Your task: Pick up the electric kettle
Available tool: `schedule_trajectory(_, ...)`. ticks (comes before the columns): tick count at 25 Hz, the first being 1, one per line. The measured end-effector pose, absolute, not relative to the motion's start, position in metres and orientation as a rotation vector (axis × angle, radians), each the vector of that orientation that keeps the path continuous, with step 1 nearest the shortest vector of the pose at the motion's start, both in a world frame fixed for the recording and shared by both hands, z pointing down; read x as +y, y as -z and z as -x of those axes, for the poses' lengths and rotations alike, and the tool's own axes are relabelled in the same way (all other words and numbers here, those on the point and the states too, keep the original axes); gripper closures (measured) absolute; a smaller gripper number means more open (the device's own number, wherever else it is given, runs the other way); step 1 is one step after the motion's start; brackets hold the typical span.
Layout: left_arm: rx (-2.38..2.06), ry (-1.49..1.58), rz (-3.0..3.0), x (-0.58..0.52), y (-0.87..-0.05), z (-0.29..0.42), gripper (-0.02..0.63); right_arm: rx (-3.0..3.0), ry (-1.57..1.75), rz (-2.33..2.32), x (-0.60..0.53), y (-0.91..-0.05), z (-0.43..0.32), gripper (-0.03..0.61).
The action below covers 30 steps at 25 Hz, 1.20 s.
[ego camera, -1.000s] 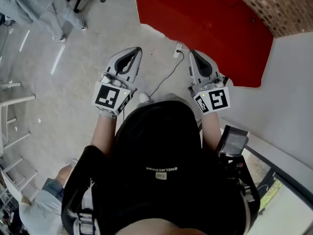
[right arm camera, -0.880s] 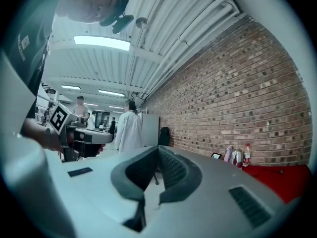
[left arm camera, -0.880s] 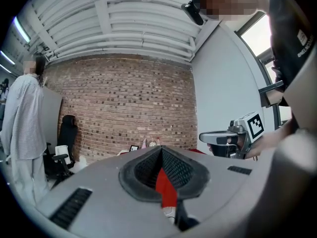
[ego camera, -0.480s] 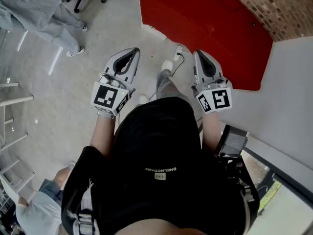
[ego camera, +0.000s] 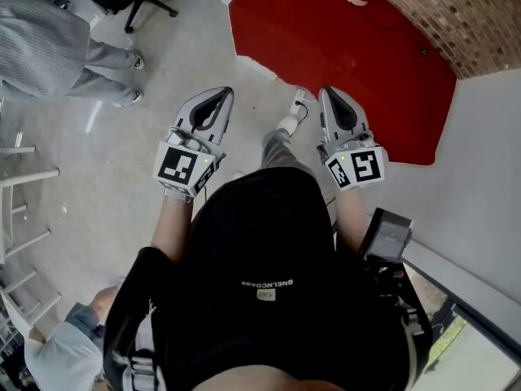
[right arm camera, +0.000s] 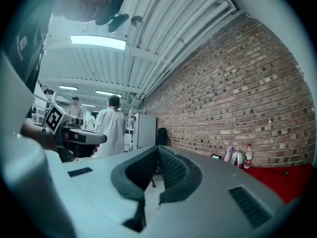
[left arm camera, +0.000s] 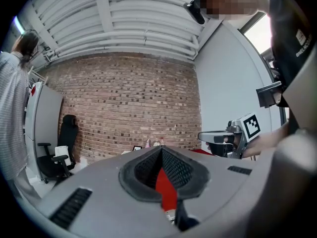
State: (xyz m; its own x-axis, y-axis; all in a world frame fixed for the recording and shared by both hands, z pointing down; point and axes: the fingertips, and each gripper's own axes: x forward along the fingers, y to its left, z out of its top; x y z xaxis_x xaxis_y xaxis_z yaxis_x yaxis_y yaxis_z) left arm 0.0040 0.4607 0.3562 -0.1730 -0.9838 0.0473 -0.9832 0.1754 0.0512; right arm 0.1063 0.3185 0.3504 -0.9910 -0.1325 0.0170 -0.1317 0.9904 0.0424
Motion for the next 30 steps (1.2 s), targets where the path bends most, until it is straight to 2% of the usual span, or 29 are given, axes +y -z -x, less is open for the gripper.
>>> schedule_trajectory(30,-2.271,-0.014,-1.957,0.208,-0.384,0.103,0.607,-3.04,-0.086,-0.17,0.083,-0.387,-0.003,0.572)
